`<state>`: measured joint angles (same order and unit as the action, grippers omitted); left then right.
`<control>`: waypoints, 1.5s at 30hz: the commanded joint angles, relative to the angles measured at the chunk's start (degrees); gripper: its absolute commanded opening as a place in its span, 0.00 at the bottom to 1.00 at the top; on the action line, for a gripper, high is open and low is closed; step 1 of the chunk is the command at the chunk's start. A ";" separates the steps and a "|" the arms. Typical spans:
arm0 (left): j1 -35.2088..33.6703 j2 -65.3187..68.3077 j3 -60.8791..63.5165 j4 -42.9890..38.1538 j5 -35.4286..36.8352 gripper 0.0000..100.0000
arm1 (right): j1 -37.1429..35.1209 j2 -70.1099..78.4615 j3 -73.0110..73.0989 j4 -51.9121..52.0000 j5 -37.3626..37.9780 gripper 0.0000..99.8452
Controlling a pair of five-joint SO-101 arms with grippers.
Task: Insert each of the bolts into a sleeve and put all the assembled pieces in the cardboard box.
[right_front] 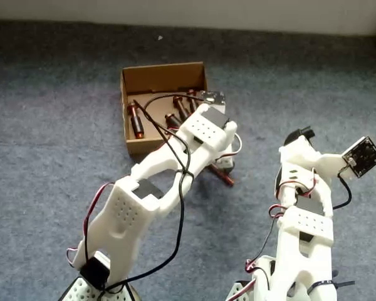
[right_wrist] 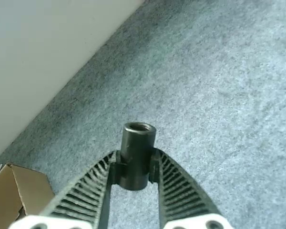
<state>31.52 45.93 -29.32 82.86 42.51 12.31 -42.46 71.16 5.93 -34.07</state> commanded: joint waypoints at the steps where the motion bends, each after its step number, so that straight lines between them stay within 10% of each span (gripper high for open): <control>1: -2.24 -0.22 -0.66 -2.11 0.53 0.25 | 0.31 -2.42 -0.22 -1.54 -0.44 0.00; 13: -1.36 -0.22 -0.57 1.05 0.53 0.24 | 0.31 -2.42 -0.22 -1.54 -0.44 0.00; 20: -1.27 -0.22 -0.48 0.88 -5.36 0.00 | 0.31 -2.42 -0.22 -1.54 -0.44 0.00; 45: 0.92 -8.22 -0.31 6.42 -11.43 0.00 | 0.22 -3.21 -0.22 -1.19 4.84 0.00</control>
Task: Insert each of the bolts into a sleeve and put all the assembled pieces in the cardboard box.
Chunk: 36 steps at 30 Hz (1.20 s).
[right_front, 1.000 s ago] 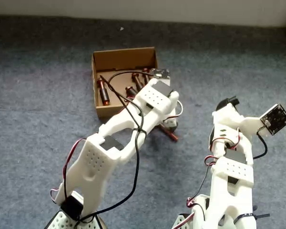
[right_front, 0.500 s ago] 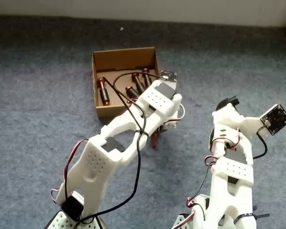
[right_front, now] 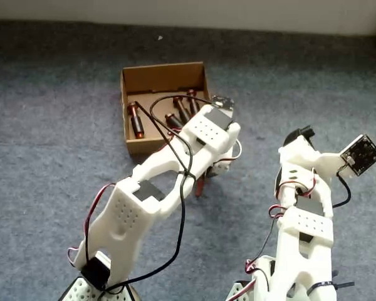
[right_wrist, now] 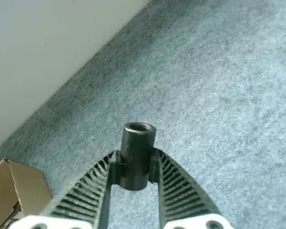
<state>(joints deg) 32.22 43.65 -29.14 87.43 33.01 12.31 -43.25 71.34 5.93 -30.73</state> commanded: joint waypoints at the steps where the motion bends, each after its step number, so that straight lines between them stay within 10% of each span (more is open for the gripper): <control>1: 0.22 -6.64 -0.48 2.37 -1.85 0.00 | 0.13 -3.21 -0.22 -1.10 1.58 0.00; 15: -3.47 -27.21 9.89 1.05 -1.93 0.00 | -15.16 -30.81 8.57 12.88 10.64 0.00; 30: -8.22 -66.51 49.01 -24.44 -2.02 0.00 | -27.74 -31.52 12.79 14.73 17.76 0.00; 36: -9.01 -76.35 60.09 -31.03 -15.82 0.00 | -30.55 -31.52 13.32 14.73 18.64 0.00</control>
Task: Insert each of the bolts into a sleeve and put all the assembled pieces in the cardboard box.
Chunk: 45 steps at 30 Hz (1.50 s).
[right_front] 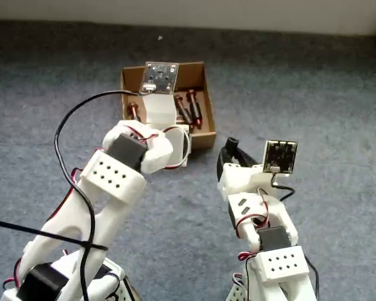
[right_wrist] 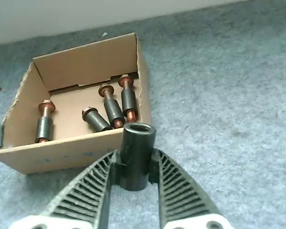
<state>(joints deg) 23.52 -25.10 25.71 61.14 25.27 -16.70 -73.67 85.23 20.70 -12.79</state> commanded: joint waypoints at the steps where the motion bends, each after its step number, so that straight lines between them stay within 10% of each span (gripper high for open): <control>1: -0.31 -9.54 7.34 -6.15 -9.85 0.00 | -2.07 -1.10 -0.57 -0.04 0.70 0.00; 11: -0.66 -33.54 26.33 -17.32 -19.25 0.00 | -8.75 -11.12 -0.22 8.57 0.79 0.00; 20: -0.66 -47.78 29.58 -17.41 -18.73 0.00 | -16.40 -32.22 10.95 11.65 10.90 0.00; 45: -0.22 -79.08 43.47 -17.49 -10.64 0.01 | -28.53 -30.81 13.32 0.22 14.07 0.00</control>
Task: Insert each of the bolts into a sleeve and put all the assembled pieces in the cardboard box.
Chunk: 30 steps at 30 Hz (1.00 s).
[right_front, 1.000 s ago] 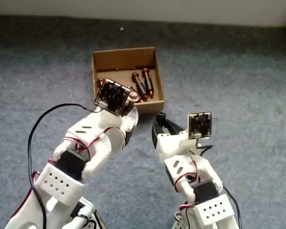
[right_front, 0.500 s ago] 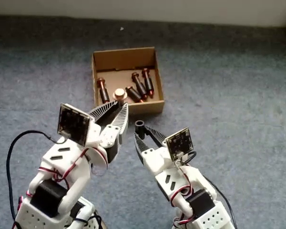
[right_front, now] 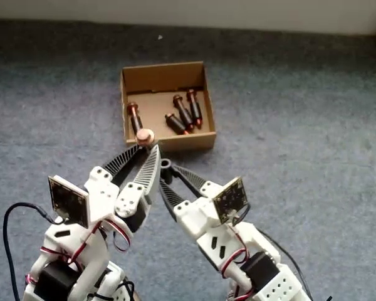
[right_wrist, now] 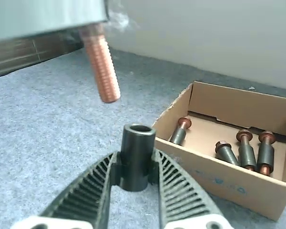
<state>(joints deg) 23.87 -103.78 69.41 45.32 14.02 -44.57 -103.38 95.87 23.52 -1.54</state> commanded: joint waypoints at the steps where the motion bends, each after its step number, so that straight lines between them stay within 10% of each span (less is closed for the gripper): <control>1: -0.57 -0.31 -0.22 -1.67 0.62 0.01 | -0.66 -1.10 2.77 -3.38 4.04 0.00; 30: 2.07 -0.31 0.57 -1.32 0.26 0.01 | 0.04 -1.10 4.35 -7.34 6.07 0.00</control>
<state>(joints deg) 25.19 -104.04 70.55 44.88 13.93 -45.54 -103.30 95.87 18.07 4.00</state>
